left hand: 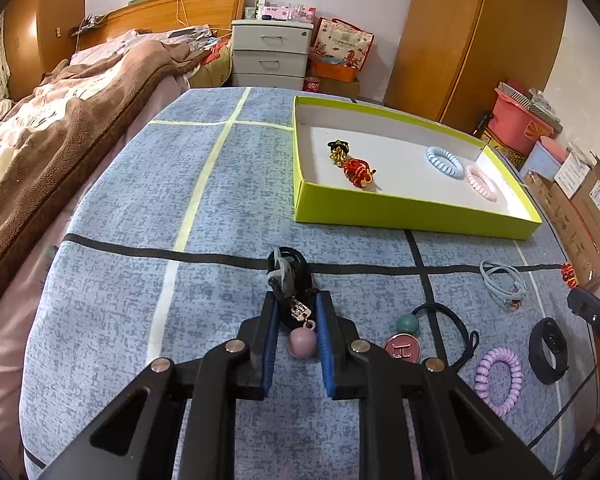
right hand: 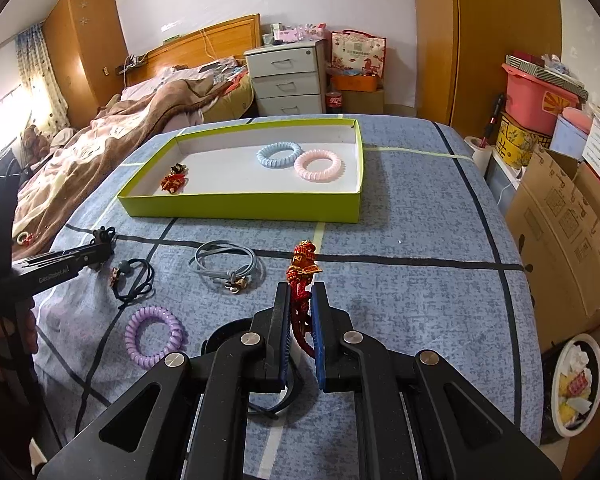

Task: Organize jewelry
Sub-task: 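Grasp the black hair tie with pink bead using the left tool while the right tool holds the tassel, then carry both items into the green tray and open both tools to release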

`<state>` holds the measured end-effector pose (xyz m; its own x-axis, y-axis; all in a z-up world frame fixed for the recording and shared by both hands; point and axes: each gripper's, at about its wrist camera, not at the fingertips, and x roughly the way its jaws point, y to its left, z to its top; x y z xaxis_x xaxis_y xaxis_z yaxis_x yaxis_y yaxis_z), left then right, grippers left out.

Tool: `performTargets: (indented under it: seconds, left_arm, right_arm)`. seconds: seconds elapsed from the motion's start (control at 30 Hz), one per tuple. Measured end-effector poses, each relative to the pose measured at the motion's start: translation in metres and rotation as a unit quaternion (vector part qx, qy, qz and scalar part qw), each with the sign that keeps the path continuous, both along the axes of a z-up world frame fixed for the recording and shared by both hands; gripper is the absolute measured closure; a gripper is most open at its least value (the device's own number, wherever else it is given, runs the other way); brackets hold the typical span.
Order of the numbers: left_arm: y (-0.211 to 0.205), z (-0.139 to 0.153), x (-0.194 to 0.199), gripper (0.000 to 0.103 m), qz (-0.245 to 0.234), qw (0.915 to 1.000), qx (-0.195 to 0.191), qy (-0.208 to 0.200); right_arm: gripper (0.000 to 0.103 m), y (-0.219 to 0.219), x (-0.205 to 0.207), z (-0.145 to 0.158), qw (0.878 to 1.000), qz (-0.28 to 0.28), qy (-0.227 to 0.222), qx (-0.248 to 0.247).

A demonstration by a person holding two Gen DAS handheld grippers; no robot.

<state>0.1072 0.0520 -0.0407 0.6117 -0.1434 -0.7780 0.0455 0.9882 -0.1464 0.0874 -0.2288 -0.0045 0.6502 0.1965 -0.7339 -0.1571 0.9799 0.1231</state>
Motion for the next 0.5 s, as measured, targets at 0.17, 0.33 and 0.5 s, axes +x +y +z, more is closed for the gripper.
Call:
performTargets:
  seconds: [0.17, 0.33, 0.5]
  left_arm:
    - [0.005, 0.005, -0.002, 0.086, -0.001, 0.9999, -0.014, -0.006]
    - [0.006, 0.015, -0.003, 0.086, -0.004, 0.9997, -0.017, -0.019]
    - [0.007, 0.026, -0.003, 0.086, -0.003, 0.9993, -0.020, -0.033]
  right_arm:
    - [0.093, 0.000, 0.003, 0.004, 1.000, 0.001, -0.005, 0.003]
    - [0.093, 0.003, 0.007, 0.010, 1.000, 0.004, -0.012, 0.004]
    - [0.093, 0.007, 0.012, 0.015, 1.000, 0.006, -0.017, 0.003]
